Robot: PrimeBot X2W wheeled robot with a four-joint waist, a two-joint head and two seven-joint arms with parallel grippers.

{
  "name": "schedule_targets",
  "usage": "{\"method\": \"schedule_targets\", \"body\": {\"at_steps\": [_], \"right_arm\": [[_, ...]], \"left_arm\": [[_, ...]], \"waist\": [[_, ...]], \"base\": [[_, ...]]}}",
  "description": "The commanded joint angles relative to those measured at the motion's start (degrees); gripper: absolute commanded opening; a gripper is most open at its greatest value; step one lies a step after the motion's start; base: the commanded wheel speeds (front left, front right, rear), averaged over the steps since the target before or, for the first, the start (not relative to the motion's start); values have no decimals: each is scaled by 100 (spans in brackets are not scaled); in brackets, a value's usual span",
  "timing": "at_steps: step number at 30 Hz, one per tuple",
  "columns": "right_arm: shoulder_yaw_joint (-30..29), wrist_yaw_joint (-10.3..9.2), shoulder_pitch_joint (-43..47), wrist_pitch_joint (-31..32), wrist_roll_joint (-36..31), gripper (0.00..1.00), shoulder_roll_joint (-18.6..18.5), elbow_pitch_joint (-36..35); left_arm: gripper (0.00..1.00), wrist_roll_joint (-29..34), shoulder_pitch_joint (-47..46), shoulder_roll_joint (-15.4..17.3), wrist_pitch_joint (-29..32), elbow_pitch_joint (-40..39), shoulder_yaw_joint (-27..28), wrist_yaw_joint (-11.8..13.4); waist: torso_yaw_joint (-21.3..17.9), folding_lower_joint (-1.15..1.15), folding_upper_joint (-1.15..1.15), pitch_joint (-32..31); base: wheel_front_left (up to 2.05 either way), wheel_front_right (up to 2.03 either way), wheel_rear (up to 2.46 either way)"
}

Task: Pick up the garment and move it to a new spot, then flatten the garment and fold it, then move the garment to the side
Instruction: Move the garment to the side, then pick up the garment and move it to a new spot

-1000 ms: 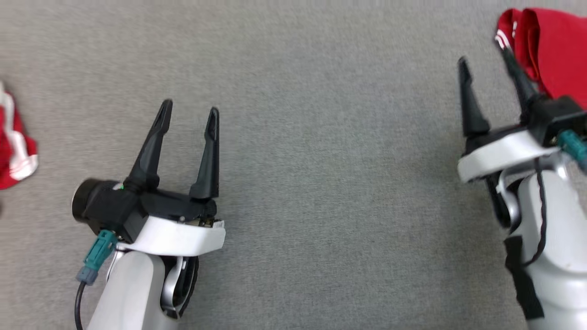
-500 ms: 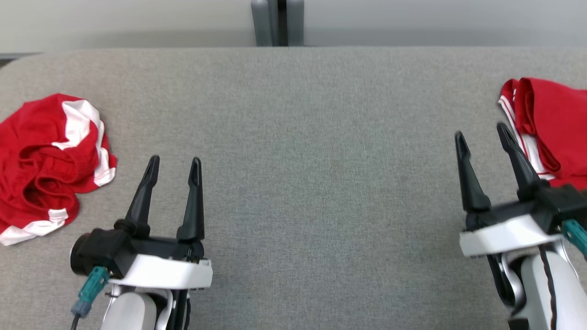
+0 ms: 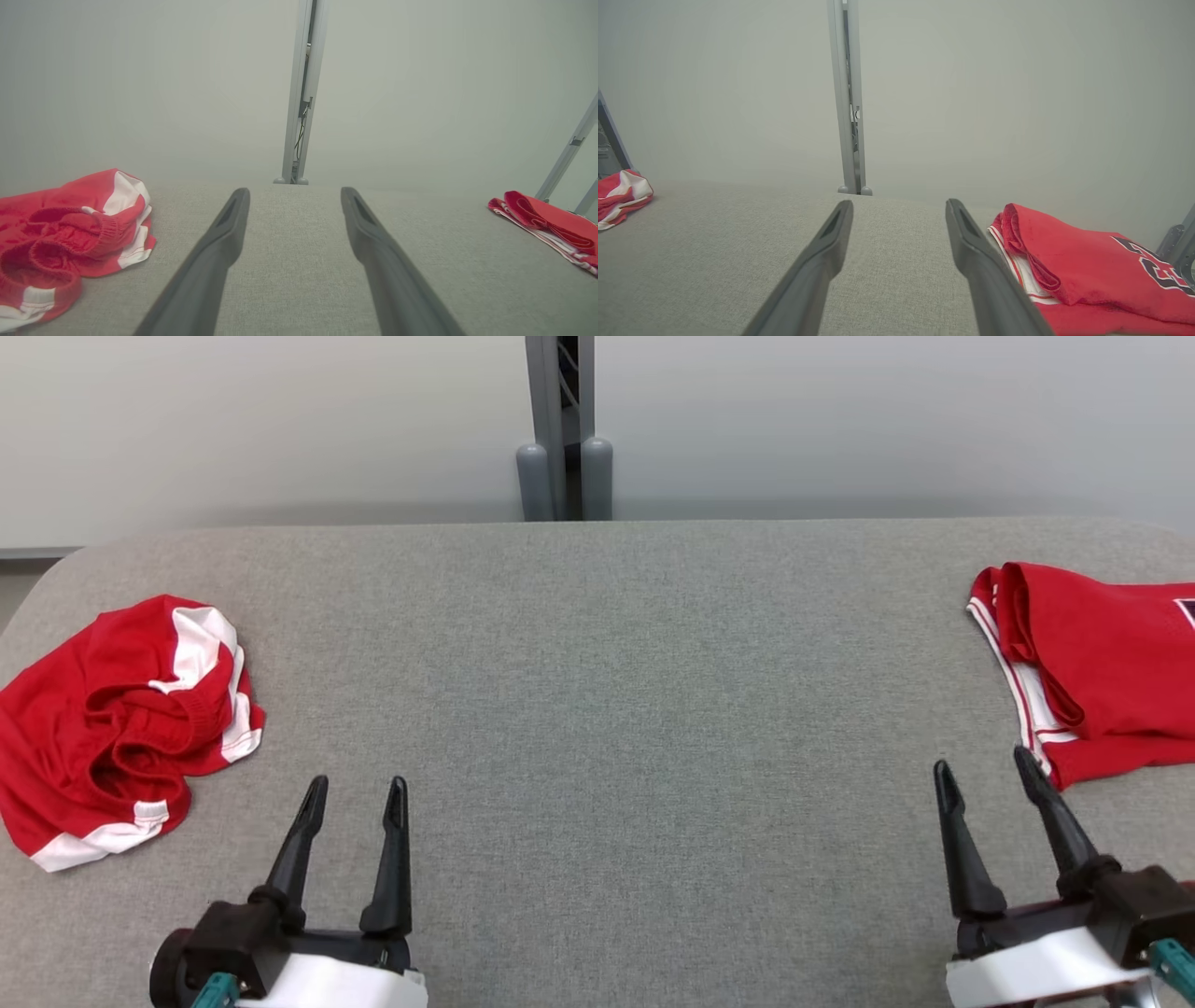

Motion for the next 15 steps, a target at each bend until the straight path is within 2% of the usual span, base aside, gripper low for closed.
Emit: {"method": "schedule_targets", "body": {"at_steps": [1,8,15], "right_arm": [[18,-1,108,-30,67,100,-12,2],[80,-1,254,-30,129,100,-11,64],[51,-1,342,-30,204,100,-10,158]], "left_arm": [[100,34,92,21,-23,7,-18,3],[100,-33,187,19,-23,69,-110,52],[100,-81,174,19,-23,144,-131,27]], "waist": [[-38,0,0,-51],[-74,0,0,-150],[95,0,0,-266]], "base": [[0,0,0],[0,0,0],[0,0,0]]}}
